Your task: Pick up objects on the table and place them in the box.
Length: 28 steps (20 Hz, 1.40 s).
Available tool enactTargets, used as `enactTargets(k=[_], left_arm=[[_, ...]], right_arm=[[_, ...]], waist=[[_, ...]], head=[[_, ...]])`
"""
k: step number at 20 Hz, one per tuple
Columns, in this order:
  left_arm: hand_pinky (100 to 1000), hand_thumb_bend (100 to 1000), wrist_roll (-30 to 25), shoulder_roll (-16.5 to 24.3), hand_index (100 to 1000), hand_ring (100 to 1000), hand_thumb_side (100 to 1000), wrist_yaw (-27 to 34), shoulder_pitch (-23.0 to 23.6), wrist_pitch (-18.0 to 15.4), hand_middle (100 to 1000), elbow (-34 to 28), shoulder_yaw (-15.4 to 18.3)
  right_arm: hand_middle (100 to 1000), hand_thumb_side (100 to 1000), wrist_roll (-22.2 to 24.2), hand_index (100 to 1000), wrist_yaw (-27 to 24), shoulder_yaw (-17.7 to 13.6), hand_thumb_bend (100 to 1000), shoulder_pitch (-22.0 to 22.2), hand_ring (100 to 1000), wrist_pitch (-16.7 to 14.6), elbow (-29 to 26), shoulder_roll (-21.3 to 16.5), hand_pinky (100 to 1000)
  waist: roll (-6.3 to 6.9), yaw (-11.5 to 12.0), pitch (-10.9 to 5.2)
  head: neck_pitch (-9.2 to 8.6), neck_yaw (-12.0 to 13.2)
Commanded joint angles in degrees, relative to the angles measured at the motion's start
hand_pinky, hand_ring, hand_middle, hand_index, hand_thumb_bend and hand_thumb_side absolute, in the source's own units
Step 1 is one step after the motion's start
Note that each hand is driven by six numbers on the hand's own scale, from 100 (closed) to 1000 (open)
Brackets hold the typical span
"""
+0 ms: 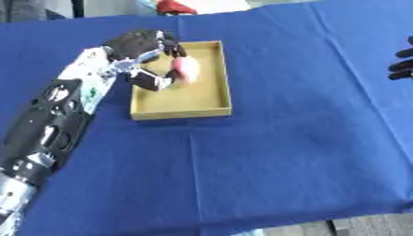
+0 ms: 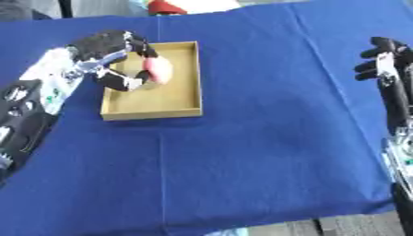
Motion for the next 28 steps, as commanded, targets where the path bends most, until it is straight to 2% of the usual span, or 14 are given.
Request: enactTargets(k=[1, 4, 5, 6, 7, 8, 9, 10, 11, 12, 16, 19, 23, 28], left_arm=[[769, 606, 0.9, 1.3, 864, 741, 650, 1.7, -0.7, 0.8, 740, -1.2, 1.2], [770, 605, 0.4, 2.2, 864, 739, 663, 5.2, -0.3, 1.4, 739, -3.4, 1.3], [756, 520, 0.3, 2.7, 849, 718, 642, 7.1, 0.1, 1.7, 712, -4.5, 1.4], [754, 505, 0.1, 3.3, 848, 715, 638, 9.4, 0.6, 2.0, 708, -6.0, 1.5], [739, 421, -0.1, 4.0, 837, 693, 637, 12.3, 1.4, 2.6, 683, -7.9, 1.6], [728, 395, -0.4, 5.0, 836, 676, 639, 15.7, 2.4, 3.5, 668, -10.1, 1.9], [726, 312, -0.6, 6.0, 826, 672, 635, 18.8, 3.6, 4.9, 656, -12.8, 2.2], [723, 279, -1.1, 7.0, 823, 666, 638, 23.1, 5.1, 6.0, 649, -15.8, 2.4], [708, 164, -1.7, 8.2, 811, 646, 664, 27.8, 6.9, 7.3, 627, -19.1, 2.9], [700, 115, -2.1, 9.3, 803, 635, 675, 32.8, 8.8, 8.8, 616, -22.5, 3.5], [693, 100, -1.3, 12.4, 791, 622, 768, 50.2, 18.0, 16.1, 597, -36.3, 7.7], [695, 100, -0.5, 12.6, 791, 623, 780, 57.9, 23.9, 19.8, 596, -44.1, 10.6], [699, 100, 0.4, 11.7, 793, 626, 801, 62.8, 28.8, 21.7, 597, -49.4, 12.8], [698, 100, -0.2, 9.5, 795, 621, 825, 64.1, 32.8, 22.5, 595, -50.7, 14.5]], right_arm=[[591, 807, -0.1, 791, -0.4, -0.5, 100, -0.8, 552, -0.1, -0.5, -0.9, 515], [591, 806, 0.0, 791, -0.3, -0.5, 100, -0.8, 552, -0.1, -0.5, -0.8, 515], [591, 806, 0.0, 791, -0.3, -0.5, 100, -0.8, 552, -0.1, -0.5, -0.9, 515], [591, 806, 0.0, 791, -0.3, -0.5, 100, -0.8, 552, -0.1, -0.5, -0.9, 515], [591, 804, -0.1, 791, -0.2, -0.6, 100, -0.8, 552, -0.1, -0.5, -1.0, 515], [591, 807, -0.1, 791, -0.2, -0.7, 100, -0.9, 552, -0.1, -0.5, -1.1, 516], [591, 802, -0.1, 791, -0.1, -0.7, 100, -0.9, 552, -0.1, -0.6, -1.1, 516], [592, 801, -0.2, 791, -0.1, -0.8, 100, -1.0, 553, -0.1, -0.6, -1.1, 516], [592, 800, -0.2, 791, 0.0, -0.8, 100, -1.0, 553, -0.2, -0.7, -1.1, 516], [592, 800, -0.3, 791, 0.0, -0.9, 100, -1.1, 553, -0.2, -0.7, -1.1, 516], [592, 798, -0.4, 792, 0.5, -1.1, 100, -1.2, 554, -0.1, -0.9, -1.1, 517], [592, 798, -0.6, 792, 0.9, -1.2, 100, -1.1, 554, 0.0, -1.0, -1.0, 517], [592, 797, -0.6, 790, 1.3, -1.2, 100, -1.2, 554, 0.0, -1.2, -0.7, 518], [592, 798, -0.6, 789, 1.6, -1.1, 100, -1.3, 554, 0.1, -1.3, -0.4, 518]], waist=[[-0.31, 0.2, -1.03], [-0.37, 0.5, -1.1], [-0.42, 0.7, -1.13], [-0.47, 0.9, -1.15], [-0.52, 1.2, -1.16], [-0.56, 1.4, -1.16], [-0.61, 1.7, -1.15], [-0.65, 2.0, -1.13], [-0.71, 2.3, -1.08], [-0.77, 2.6, -1.03], [-1.02, 3.6, -0.83], [-1.26, 4.3, -0.7], [-1.49, 4.7, -0.63], [-1.69, 5.0, -0.45]], head=[[-0.34, -0.1], [-0.39, -0.3], [-0.39, -0.4], [-0.39, -0.5], [-0.37, -0.6], [-0.37, -0.7], [-0.36, -1.0], [-0.36, -1.1], [-0.39, -1.1], [-0.42, -1.1], [-0.43, -1.0], [-0.48, -0.6], [-0.48, 0.0], [-0.41, 0.7]])
